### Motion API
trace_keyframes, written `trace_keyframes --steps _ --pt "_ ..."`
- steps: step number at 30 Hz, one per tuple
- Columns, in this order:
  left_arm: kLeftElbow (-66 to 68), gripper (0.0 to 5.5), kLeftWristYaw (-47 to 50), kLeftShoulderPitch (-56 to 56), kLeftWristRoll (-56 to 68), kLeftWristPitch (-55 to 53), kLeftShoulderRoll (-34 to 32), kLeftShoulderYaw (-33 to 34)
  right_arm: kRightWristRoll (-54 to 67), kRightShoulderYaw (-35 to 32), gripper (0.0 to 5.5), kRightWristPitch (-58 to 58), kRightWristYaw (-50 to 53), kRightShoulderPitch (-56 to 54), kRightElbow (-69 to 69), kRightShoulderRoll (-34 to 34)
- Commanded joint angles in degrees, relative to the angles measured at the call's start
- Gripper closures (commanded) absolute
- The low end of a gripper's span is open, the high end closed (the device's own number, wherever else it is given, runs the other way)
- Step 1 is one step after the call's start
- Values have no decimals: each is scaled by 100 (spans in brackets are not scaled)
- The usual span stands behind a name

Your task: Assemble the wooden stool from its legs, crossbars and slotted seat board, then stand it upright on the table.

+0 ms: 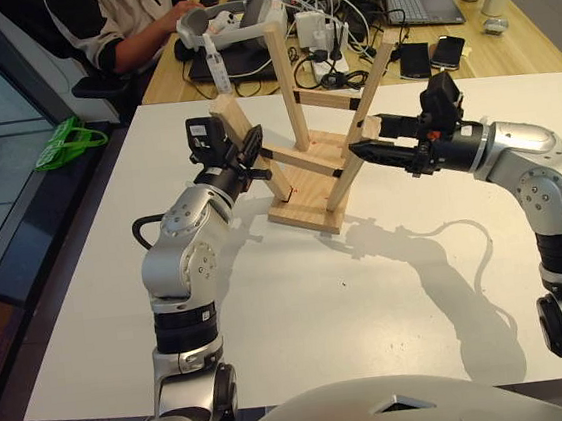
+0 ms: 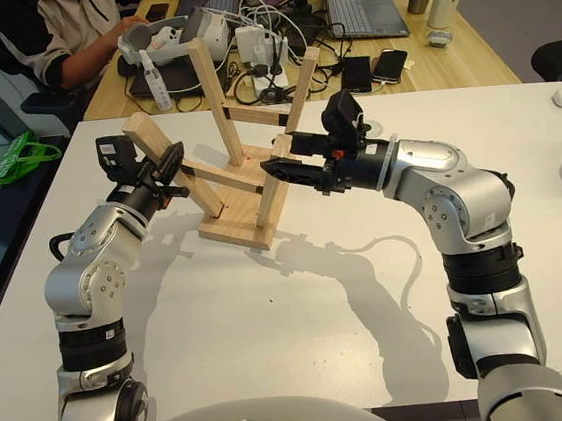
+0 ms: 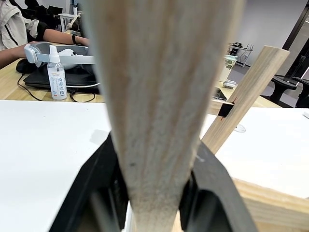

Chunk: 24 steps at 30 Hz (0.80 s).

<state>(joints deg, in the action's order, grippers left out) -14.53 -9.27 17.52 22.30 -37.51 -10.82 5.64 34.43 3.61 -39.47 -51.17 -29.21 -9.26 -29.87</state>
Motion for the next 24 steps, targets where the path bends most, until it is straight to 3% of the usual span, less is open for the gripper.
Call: trace_keyframes --steps 1,8,9,16,24 --pt "-59 448 -60 122 57 99 60 32 -233 333 332 0 -201 -3 44 -121" --pt "-245 448 -112 203 118 96 104 -42 -424 545 337 93 -344 -180 165 -113" --pt "-242 412 -107 193 104 123 117 -49 -438 554 337 104 -355 -200 189 -107" --pt "-202 313 -114 152 -21 80 95 -147 -484 575 340 141 -367 -258 247 -74" --pt "-815 302 -47 867 183 -394 -357 359 -505 492 340 163 -340 -189 78 -184"
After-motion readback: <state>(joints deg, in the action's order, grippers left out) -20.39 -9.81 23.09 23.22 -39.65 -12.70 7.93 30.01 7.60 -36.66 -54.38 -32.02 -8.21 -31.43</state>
